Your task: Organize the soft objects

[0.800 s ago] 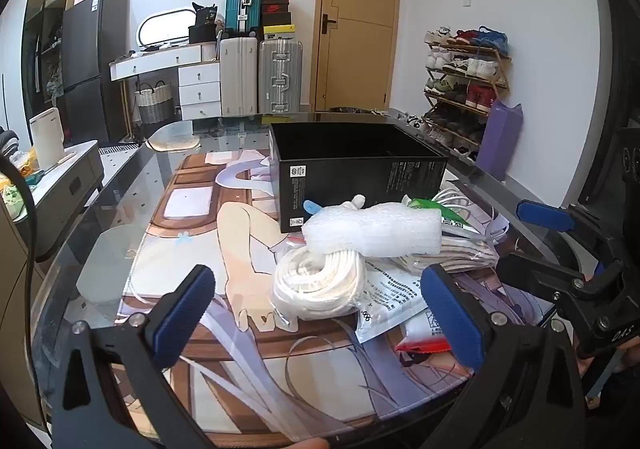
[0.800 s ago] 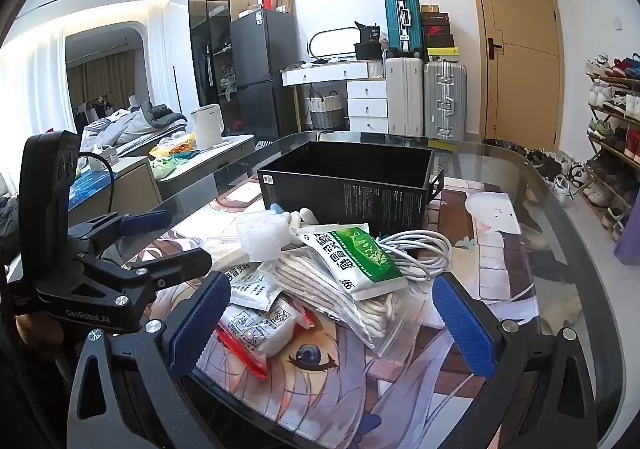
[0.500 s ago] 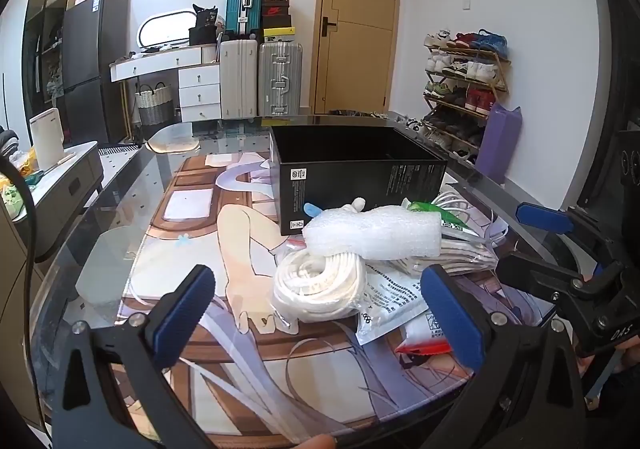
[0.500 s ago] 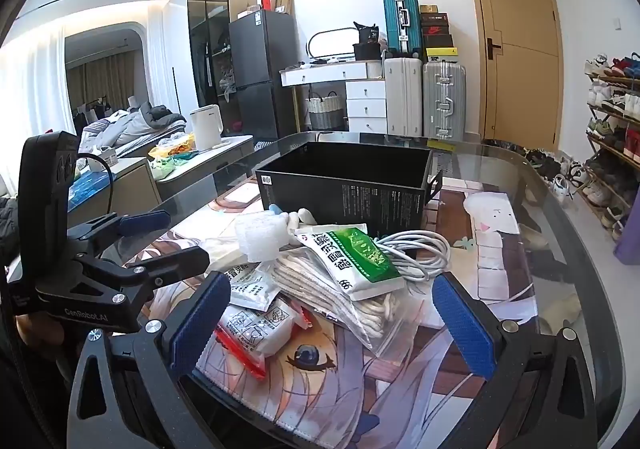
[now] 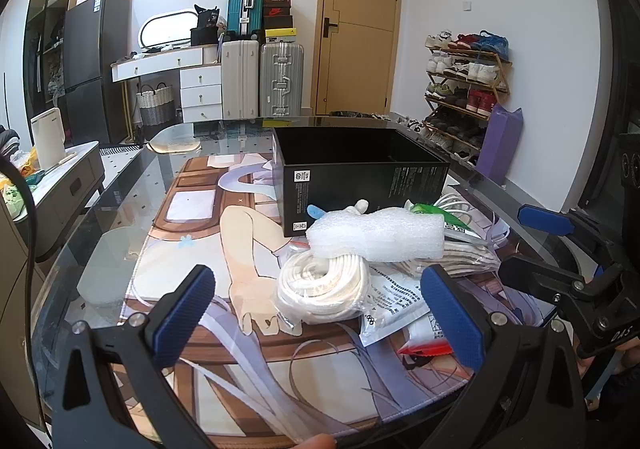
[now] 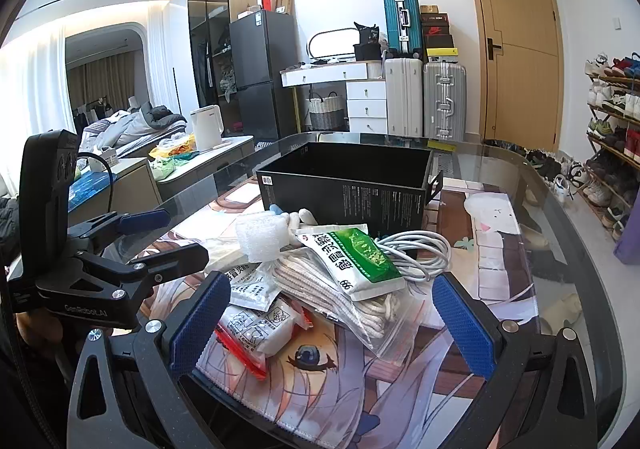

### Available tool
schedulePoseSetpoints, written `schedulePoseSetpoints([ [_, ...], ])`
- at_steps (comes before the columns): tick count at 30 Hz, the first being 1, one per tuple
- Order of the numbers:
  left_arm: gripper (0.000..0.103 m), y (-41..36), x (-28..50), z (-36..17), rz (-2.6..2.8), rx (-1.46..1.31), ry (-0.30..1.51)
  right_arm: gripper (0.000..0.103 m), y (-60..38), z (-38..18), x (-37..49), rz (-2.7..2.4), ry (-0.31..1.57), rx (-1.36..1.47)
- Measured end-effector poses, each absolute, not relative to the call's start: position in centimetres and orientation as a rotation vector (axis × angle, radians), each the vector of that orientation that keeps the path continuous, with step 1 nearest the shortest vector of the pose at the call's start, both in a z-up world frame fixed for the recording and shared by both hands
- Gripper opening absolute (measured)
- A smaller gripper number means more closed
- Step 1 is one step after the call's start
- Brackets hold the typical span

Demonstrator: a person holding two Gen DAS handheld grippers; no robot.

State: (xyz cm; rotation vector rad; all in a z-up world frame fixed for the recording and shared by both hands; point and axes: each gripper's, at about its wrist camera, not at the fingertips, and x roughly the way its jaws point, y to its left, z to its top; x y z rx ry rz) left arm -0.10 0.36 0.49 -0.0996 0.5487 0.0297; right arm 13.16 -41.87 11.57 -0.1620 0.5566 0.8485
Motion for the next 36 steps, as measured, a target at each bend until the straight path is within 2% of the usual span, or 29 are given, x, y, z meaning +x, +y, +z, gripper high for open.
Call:
schedulePoseSetpoints([
  [36,0.103,0.71,0.07,0.26,0.035,-0.106,0.546,0.103,-42.11,12.02,13.29,0.849,0.554,-0.157],
])
